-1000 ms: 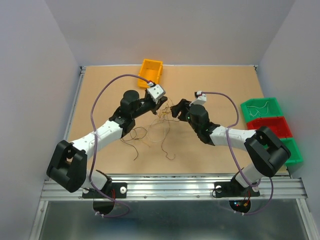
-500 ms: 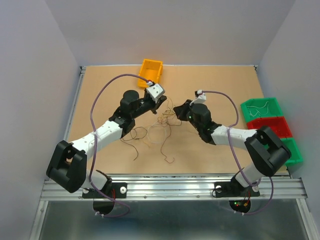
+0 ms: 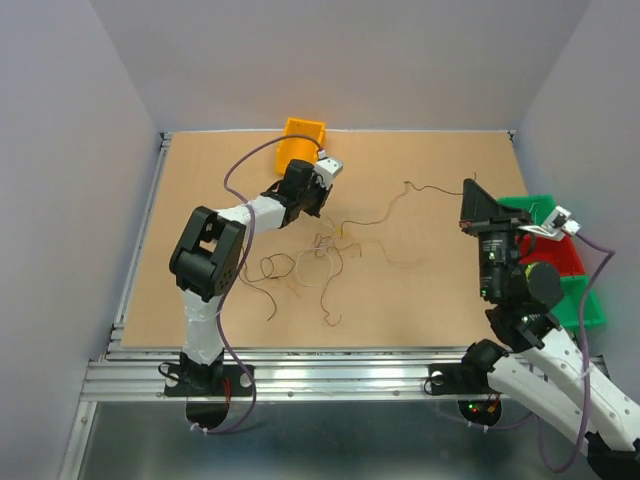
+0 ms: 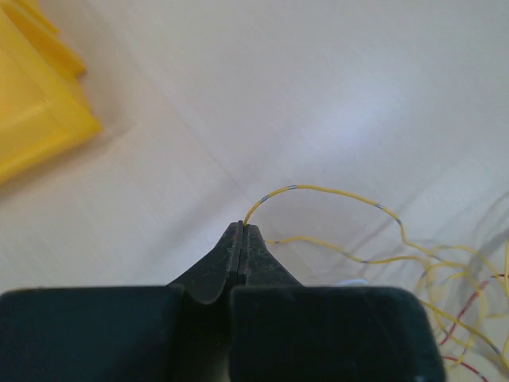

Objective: Untangle the cables

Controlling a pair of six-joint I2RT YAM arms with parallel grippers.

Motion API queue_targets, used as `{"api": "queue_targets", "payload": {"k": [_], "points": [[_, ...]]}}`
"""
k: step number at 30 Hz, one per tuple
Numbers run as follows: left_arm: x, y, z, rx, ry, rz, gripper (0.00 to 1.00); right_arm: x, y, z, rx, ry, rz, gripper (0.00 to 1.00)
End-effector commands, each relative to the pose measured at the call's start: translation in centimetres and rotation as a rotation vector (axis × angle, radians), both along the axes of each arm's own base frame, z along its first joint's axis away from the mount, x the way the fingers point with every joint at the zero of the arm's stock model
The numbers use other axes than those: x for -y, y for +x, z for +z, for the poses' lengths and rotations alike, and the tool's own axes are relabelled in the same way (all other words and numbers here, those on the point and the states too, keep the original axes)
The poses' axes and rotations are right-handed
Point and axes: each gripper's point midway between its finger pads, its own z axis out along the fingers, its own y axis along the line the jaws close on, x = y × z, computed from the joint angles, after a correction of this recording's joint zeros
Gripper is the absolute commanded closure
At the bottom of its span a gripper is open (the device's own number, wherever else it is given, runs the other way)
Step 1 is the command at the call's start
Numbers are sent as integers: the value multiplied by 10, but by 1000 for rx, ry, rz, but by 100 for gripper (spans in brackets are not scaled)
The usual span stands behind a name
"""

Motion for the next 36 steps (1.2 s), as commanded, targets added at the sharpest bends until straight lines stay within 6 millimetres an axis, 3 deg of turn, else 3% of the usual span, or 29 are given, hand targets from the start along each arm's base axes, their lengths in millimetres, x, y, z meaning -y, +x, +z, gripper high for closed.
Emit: {"api": "queue_targets", "payload": {"k": [1,3,7,8,9,10,11,12,13,14,15,21,25,26,31,33,36], "points": [[14,-8,13,-35,-14,-66,100,34,-14,-20,-48,-42,-118,100],[18,-17,16,-32,-34,-110,99,40,-20,-18,-33,-29,-125,99],[23,-34,46,37,-104,-193,56,31,-19,-21,-39,-58,-90,99],[24,-35,75,114,-143,-202,51,27,-17,-21,-40,-69,-76,99],[21,-47,72,116,-152,-220,43,22,-15,-21,-41,-82,-60,99],[21,-52,80,141,-168,-237,42,15,-15,-18,-34,-99,-28,99],[21,-57,108,217,-203,-256,40,7,-10,-21,-46,-118,-7,100],[20,-69,107,218,-216,-286,36,-1,-9,-19,-41,-135,26,99],[20,-76,130,280,-248,-311,32,-7,-8,-20,-43,-145,47,99],[20,-82,137,301,-260,-333,31,-15,-3,-24,-54,-162,68,99],[22,-96,133,292,-273,-384,27,-25,-5,-23,-42,-178,118,99],[37,-144,154,378,-311,-546,9,-63,-12,-14,9,-193,314,99],[55,-177,153,424,-295,-648,6,-80,-26,-5,48,-162,436,99],[68,-193,154,440,-293,-683,6,-83,-28,-3,52,-139,457,100],[82,-185,149,484,-255,-578,6,-92,-39,4,78,-98,542,100],[84,-160,147,477,-236,-467,7,-95,-40,4,80,-94,558,100],[88,-144,143,464,-235,-405,8,-99,-41,3,77,-86,584,99]]}}
